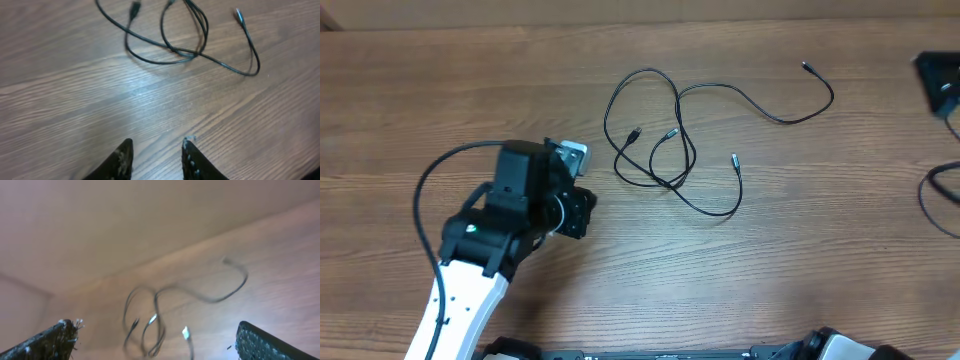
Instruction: Untangle cables
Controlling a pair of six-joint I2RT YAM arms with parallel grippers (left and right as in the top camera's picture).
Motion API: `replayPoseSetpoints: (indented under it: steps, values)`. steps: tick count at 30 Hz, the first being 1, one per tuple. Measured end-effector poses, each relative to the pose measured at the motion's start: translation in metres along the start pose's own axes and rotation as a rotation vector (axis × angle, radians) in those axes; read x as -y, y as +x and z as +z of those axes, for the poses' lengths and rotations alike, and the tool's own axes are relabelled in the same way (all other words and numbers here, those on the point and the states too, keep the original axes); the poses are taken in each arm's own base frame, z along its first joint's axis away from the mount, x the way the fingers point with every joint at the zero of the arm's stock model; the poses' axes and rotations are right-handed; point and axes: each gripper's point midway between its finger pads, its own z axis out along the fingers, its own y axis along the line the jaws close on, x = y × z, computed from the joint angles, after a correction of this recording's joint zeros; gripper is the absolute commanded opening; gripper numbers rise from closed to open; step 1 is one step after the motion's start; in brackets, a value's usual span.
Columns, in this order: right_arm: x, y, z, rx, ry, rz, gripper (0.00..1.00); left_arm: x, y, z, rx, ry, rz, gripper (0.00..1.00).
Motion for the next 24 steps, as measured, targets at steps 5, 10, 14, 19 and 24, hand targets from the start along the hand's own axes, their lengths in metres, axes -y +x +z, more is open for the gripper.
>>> replayPoseSetpoints:
  steps: [5, 10, 14, 19, 24]
  values:
    - [-0.021, 0.034, 0.001, -0.124, -0.043, 0.017, 1.00, 0.006, -0.018, 0.005, 0.071, 0.037, 0.033, 0.41]
    - [-0.028, 0.050, 0.002, -0.188, -0.058, 0.033, 1.00, 0.014, -0.023, 0.011, 0.084, 0.090, 0.120, 0.43]
    - [-0.033, 0.059, 0.002, -0.223, -0.069, 0.039, 1.00, 0.023, -0.019, 0.023, 0.052, 0.132, 0.210, 0.44]
    - [-0.040, 0.063, 0.004, -0.243, -0.091, 0.025, 1.00, 0.029, -0.012, 0.049, -0.012, 0.168, 0.275, 0.45]
    - [-0.051, 0.072, 0.009, -0.281, -0.125, 0.001, 1.00, 0.033, -0.002, 0.078, -0.082, 0.194, 0.297, 0.45]
